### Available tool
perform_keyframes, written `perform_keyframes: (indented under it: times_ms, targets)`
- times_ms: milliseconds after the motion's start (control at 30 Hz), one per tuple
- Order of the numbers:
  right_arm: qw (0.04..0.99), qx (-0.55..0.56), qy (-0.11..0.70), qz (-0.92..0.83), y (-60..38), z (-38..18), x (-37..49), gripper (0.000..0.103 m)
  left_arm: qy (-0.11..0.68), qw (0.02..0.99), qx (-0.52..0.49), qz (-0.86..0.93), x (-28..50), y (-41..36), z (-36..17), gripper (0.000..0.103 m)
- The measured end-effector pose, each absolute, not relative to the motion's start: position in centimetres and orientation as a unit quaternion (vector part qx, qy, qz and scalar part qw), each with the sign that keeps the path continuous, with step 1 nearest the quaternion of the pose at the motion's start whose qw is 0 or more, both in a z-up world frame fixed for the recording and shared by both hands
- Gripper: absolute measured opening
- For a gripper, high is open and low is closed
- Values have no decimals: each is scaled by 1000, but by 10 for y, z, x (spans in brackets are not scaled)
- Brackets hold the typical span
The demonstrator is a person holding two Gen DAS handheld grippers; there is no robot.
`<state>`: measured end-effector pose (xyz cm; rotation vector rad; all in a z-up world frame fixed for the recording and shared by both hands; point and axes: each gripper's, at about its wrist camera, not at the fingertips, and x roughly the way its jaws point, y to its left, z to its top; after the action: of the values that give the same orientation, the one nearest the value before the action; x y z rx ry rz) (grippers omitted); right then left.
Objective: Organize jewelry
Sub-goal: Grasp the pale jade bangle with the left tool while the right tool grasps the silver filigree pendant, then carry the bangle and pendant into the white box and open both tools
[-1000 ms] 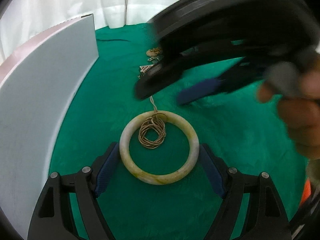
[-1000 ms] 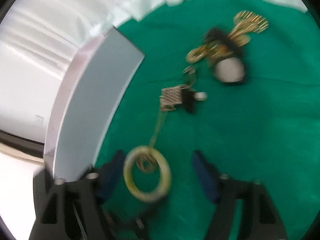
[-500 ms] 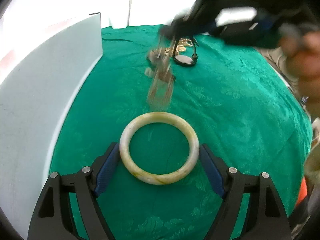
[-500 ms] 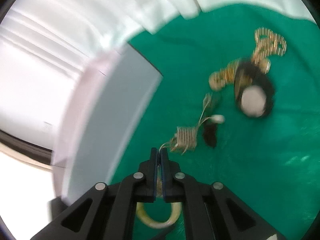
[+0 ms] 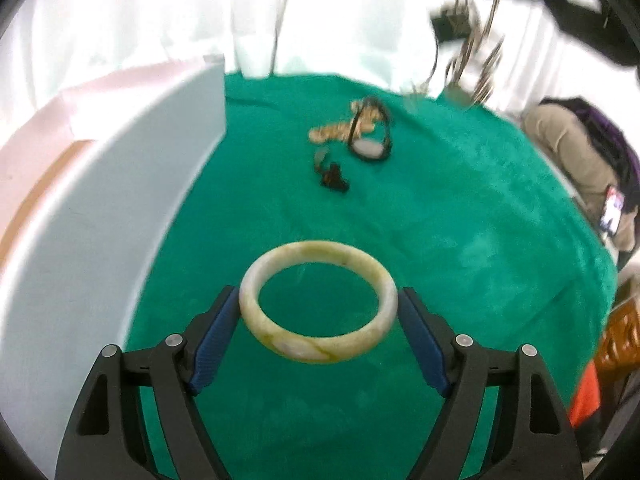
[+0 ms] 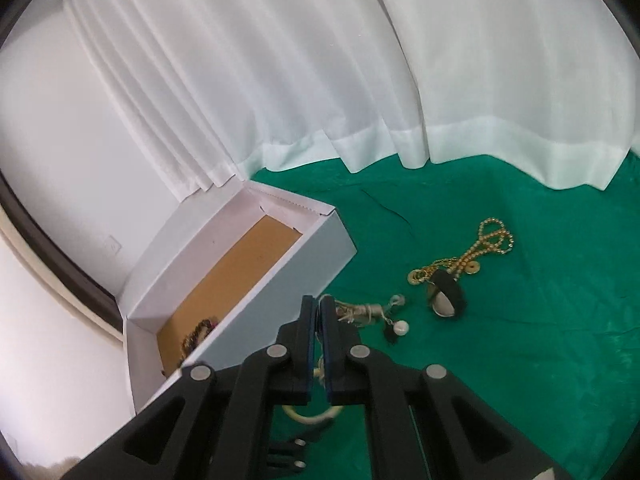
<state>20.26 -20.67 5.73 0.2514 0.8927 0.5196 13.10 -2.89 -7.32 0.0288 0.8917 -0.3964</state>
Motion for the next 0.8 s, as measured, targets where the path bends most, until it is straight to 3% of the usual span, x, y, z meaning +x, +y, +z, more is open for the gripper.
perform_keyframes:
  times_ms: [400, 667, 800]
  targets:
    - [862, 73, 416, 279, -175, 72, 183, 3, 394, 905, -64, -148, 81, 41, 11, 80]
    - [840, 62, 395, 366, -88, 104, 200, 3, 364, 922, -115, -60, 68, 150, 86, 80]
    - [812, 58, 410, 412, -33, 99, 206, 3, 367, 924, -106, 11, 75, 201, 85, 80]
